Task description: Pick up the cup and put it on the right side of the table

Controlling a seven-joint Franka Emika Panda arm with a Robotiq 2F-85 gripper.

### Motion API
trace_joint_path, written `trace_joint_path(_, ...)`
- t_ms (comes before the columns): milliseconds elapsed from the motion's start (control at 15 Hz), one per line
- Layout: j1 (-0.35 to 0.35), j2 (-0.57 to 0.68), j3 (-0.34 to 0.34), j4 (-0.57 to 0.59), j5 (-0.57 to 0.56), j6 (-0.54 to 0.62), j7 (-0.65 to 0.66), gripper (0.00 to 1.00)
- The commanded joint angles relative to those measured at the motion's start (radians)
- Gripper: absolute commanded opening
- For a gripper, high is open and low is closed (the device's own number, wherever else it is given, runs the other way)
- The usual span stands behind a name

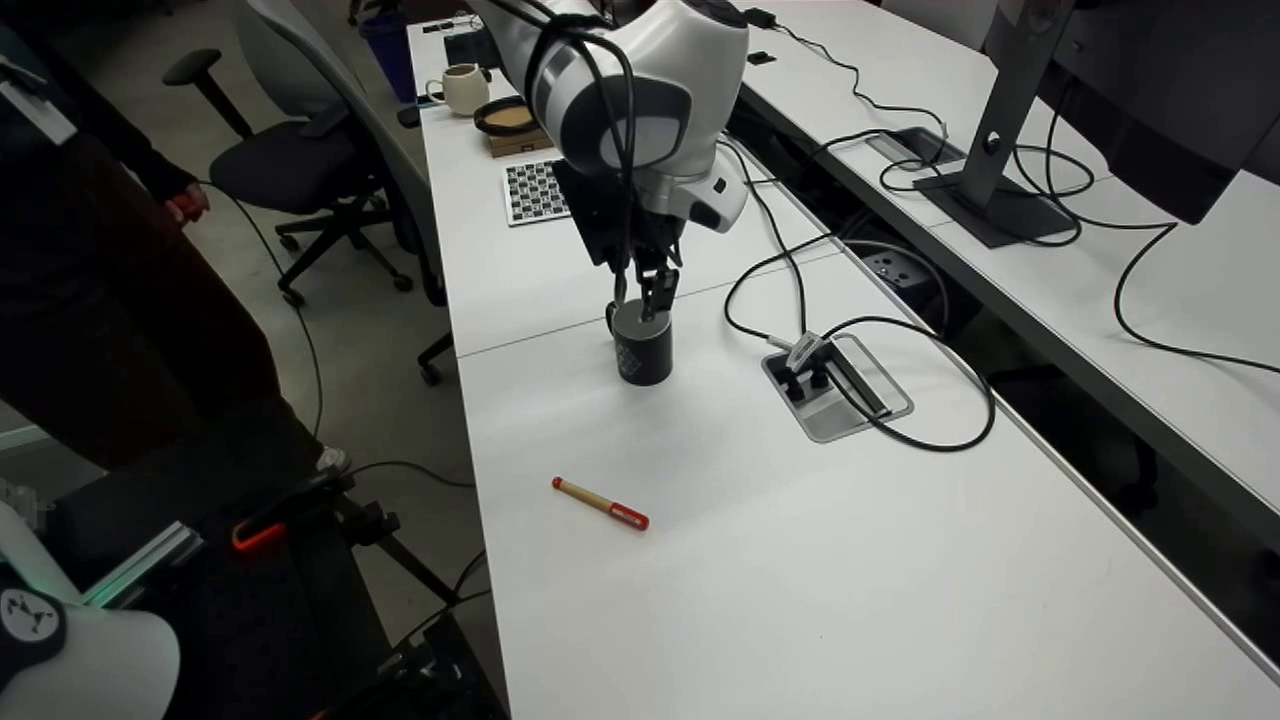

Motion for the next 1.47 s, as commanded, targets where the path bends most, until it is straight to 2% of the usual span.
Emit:
trace_joint_path(0,0.015,0.009,-0.036,0.014,-0.028,0.017,0.061,1.00)
trace_joint_path(333,0.018,0.020,-0.055,0.015,-0.042,0.011,0.090,1.00)
trace_joint_path(867,0.059,0.037,-0.089,-0.004,-0.102,0.042,0.146,1.00)
trace_joint_path(1400,0.061,0.049,-0.100,-0.019,-0.109,0.070,0.174,1.00)
